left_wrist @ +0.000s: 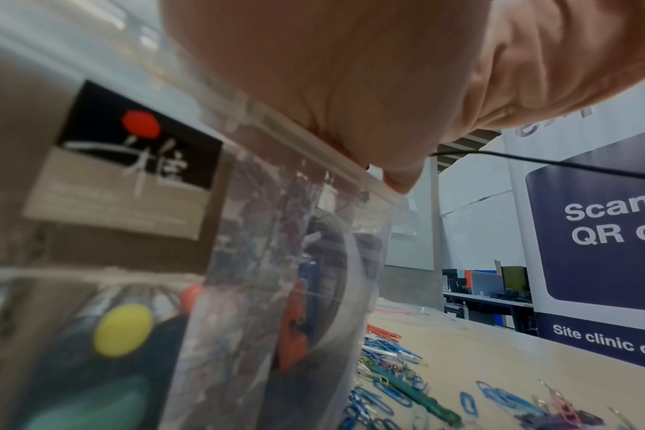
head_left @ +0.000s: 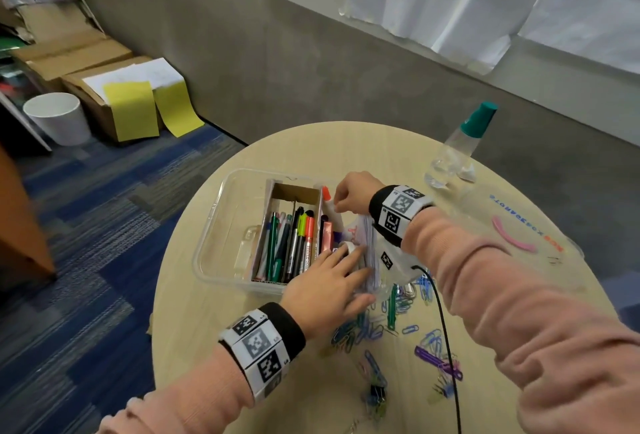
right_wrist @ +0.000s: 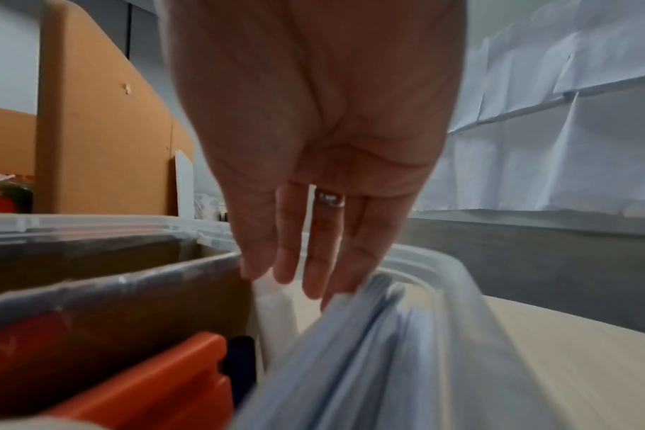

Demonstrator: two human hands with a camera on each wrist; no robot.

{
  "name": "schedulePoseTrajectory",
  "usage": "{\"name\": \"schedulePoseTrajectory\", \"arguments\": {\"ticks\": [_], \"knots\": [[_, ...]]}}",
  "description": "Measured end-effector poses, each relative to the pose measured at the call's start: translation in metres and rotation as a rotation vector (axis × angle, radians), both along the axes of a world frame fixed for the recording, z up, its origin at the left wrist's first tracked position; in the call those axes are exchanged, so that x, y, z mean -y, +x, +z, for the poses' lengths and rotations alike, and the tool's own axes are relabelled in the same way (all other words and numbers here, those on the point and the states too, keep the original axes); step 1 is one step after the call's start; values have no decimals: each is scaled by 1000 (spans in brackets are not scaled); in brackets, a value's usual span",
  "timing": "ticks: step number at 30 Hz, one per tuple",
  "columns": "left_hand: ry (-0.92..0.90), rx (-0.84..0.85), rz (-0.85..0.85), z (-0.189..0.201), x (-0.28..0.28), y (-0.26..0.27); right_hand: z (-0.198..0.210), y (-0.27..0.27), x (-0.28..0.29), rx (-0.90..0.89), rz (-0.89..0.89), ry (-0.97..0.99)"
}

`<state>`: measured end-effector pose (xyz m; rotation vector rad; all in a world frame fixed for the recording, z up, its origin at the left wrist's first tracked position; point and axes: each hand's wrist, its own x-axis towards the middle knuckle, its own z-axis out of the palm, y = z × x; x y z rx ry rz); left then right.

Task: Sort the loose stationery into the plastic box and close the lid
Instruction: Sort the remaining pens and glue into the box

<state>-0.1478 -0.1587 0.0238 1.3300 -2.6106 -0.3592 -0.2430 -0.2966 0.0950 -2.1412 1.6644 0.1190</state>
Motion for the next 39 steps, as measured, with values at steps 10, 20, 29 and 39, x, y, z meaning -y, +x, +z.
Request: {"name": "schedulePoseTrajectory", "arguments": {"ticks": [10, 20, 29, 39], "knots": [[-1, 15, 11, 2, -2, 0, 6, 12, 0, 51, 38, 38], [43, 17, 60, -2, -3, 0, 10, 5, 6, 40, -32, 4], [66, 0, 87, -3, -4, -1, 10, 14, 12, -20, -94, 82], [63, -14, 93, -3, -4, -1, 5, 20, 10, -26, -94, 153]]}}
